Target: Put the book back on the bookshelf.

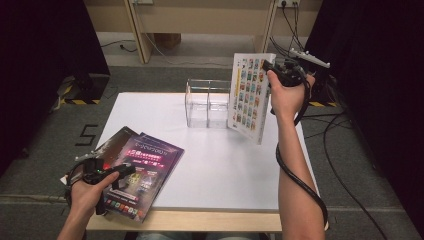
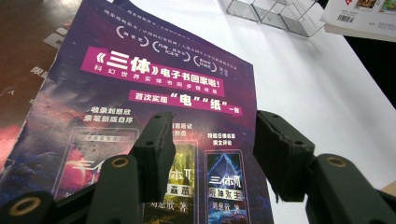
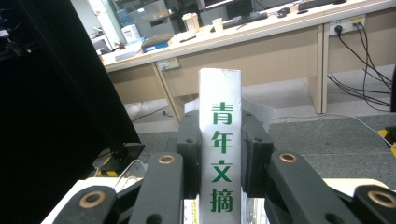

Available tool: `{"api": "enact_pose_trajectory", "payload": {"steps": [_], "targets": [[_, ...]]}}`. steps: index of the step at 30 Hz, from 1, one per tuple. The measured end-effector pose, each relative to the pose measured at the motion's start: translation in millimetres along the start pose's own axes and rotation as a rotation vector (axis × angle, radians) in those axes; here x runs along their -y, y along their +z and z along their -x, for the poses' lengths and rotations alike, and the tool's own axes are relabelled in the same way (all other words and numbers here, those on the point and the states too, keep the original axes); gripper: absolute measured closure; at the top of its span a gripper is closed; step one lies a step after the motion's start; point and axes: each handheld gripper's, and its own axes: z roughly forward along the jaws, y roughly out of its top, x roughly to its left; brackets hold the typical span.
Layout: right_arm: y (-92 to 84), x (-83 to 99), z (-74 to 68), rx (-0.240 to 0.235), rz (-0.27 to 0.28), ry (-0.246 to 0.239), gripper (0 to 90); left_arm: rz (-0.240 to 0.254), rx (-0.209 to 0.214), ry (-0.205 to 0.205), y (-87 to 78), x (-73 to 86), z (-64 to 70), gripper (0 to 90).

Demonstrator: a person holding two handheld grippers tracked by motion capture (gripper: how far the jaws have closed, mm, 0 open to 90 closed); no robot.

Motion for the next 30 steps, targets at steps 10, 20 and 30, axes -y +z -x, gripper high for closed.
{"api": "enact_pose_trajectory", "payload": {"steps": [10, 20, 30], "targets": [[5.1, -3.9, 1.7, 0.017, 0.01, 0.003, 73.9, -0.001, 0.001, 0.003, -0.6, -0.1, 0.4, 47.5], [3.3, -7.0, 2.7, 0.035, 0.006, -0.05, 74.0, -0.001, 0.001, 0.001, -1.2, -0.3, -0.7, 47.6], [2.3, -7.2, 1.9, 0.037, 0.014, -0.054, 74.0, -0.007, 0.008, 0.008, 1.0, 0.4, 2.0, 47.6]]}}
